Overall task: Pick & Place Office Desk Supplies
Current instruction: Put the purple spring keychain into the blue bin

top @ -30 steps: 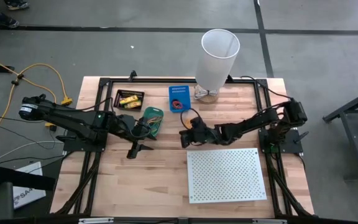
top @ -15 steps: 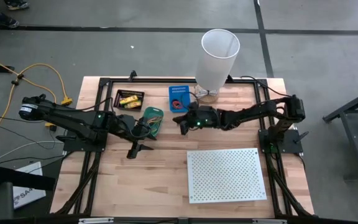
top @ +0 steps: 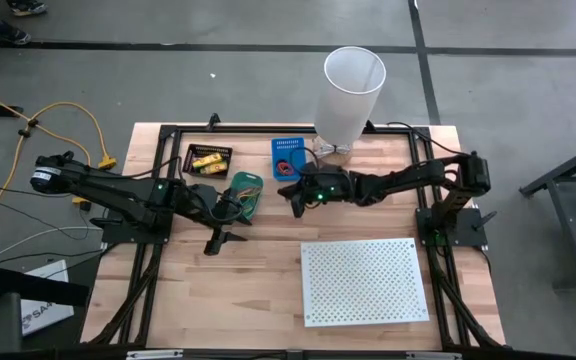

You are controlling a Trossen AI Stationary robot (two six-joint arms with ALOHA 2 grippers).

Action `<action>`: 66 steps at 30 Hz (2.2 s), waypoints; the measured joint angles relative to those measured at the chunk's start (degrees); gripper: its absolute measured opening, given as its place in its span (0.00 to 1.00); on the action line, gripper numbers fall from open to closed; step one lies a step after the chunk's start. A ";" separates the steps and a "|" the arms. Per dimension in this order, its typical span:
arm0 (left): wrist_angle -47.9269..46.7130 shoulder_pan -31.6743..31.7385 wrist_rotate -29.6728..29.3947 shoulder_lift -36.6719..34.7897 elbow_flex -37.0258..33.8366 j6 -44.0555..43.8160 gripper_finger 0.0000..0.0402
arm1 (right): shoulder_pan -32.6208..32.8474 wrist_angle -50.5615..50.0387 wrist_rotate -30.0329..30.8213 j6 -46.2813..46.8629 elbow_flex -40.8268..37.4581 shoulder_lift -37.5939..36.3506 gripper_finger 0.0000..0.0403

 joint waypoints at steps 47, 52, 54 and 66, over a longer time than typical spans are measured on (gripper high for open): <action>0.25 0.01 0.00 -0.02 -0.02 0.00 0.52 | 1.76 -42.13 28.73 -24.25 29.39 8.88 0.01; 0.64 0.05 0.00 0.00 -0.02 0.00 0.52 | -1.37 -45.28 26.94 -24.14 35.59 14.02 0.01; 0.98 0.13 0.00 0.00 -0.02 0.00 0.52 | -2.97 -44.05 24.70 -23.76 36.65 15.72 0.01; 2.64 0.13 0.00 0.00 -0.02 0.00 0.52 | -8.97 -47.65 15.86 -18.65 36.51 19.05 0.01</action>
